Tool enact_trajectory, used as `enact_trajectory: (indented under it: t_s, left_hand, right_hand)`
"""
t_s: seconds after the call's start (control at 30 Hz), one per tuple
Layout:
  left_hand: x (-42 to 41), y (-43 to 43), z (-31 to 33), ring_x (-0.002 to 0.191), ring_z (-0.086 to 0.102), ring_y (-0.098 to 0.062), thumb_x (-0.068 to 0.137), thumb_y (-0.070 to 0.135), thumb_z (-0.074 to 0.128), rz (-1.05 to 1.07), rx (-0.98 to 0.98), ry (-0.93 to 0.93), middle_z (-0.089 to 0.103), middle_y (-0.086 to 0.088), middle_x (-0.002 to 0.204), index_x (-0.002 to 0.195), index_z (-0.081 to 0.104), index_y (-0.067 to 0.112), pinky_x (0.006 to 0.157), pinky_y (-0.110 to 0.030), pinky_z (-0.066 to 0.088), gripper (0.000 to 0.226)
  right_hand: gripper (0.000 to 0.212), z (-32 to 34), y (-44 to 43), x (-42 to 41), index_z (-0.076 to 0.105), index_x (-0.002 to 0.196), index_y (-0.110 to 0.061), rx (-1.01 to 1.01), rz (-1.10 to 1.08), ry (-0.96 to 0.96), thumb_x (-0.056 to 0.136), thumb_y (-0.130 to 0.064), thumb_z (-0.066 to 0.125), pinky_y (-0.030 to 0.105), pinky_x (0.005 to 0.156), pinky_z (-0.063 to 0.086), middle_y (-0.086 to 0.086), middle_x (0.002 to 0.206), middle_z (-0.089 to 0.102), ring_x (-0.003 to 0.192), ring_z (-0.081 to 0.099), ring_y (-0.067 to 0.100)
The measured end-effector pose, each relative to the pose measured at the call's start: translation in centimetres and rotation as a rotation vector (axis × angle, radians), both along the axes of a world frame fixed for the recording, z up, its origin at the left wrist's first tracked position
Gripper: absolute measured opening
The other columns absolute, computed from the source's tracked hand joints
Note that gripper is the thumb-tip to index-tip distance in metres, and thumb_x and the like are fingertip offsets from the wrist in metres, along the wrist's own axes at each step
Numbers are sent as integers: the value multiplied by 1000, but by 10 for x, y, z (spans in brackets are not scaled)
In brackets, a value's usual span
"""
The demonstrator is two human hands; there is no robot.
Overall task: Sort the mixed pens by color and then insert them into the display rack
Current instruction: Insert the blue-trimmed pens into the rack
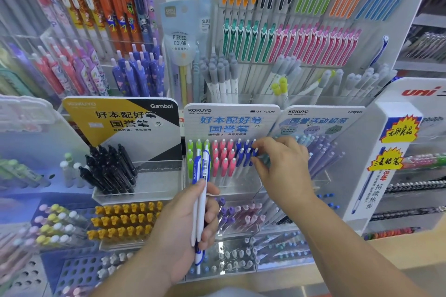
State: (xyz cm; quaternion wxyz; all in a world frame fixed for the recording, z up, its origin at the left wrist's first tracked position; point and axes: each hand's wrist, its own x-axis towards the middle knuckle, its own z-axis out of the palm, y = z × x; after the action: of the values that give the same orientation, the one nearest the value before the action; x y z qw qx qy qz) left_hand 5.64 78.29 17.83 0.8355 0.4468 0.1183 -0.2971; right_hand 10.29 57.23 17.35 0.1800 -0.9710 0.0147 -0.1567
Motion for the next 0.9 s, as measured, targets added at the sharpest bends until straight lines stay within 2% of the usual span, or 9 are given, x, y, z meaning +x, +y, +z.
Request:
enact_trajectory:
  t_s: [0.13,0.27,0.37,0.47,0.53,0.63,0.73,0.8,0.9]
  left_hand:
    - [-1,-1,1,43,29,-17,84,35,56,-4,-9,-15,40,-10,64,98,63,6,41,-23,24,33]
    - [-1,-3,2,44,29,-17,82,30,62,7,43,-62,41,-10,65,102,59,2,41,-22,24,35]
    - [0,-5,2,45,30,-16,79,30,67,-16,114,-109,43,-8,65,101,56,2,40,-21,26,38]
    - [-1,-8,1,47,31,-17,81,27,71,-49,181,-153,44,-7,64,90,61,20,45,-25,24,16]
    - [-2,-10,-2,47,31,-18,89,16,69,-53,228,-164,42,-9,62,93,58,19,46,-27,26,12]
    - [-2,-11,-4,47,33,-18,91,14,68,-36,270,-183,44,-8,60,97,58,16,46,-27,27,12]
    - [-2,-11,-2,47,35,-16,92,25,65,-17,239,-174,48,-4,60,88,66,23,46,-28,25,4]
    - [-2,-11,-3,46,36,-16,96,22,59,-18,238,-189,50,-4,60,84,69,26,46,-27,25,16]
    - [-3,-10,-4,47,36,-16,95,21,61,-24,290,-234,51,-3,61,85,68,26,47,-28,27,13]
  right_hand:
    - [27,2,-1,-2,67,107,-24,-22,7,-1,82,-23,77,39,89,35,-9,91,69,103,54,22]
    - [25,14,2,-12,67,107,-22,32,12,-165,84,-28,74,32,88,36,-12,94,68,99,53,16]
    - [14,28,13,-26,70,96,-24,318,44,-95,89,-36,70,22,79,44,-19,83,66,88,56,5]
    - [5,40,31,-36,72,89,-20,807,98,171,88,-25,74,18,69,50,-6,78,72,73,63,6]
    - [5,43,39,-41,73,86,-15,964,91,235,85,-19,76,21,67,52,2,76,72,68,63,9]
    - [5,46,42,-44,72,85,-13,1080,46,270,85,-16,76,19,64,50,4,72,71,64,63,9]
    - [6,47,41,-44,71,84,-10,1125,21,278,85,-15,75,18,60,47,1,66,67,62,62,10]
    - [8,49,41,-45,71,81,-12,1159,11,262,84,-16,76,19,59,47,-1,64,66,61,61,11]
    - [10,48,42,-45,70,78,-15,1162,-1,234,84,-20,76,21,59,47,-4,62,64,58,59,10]
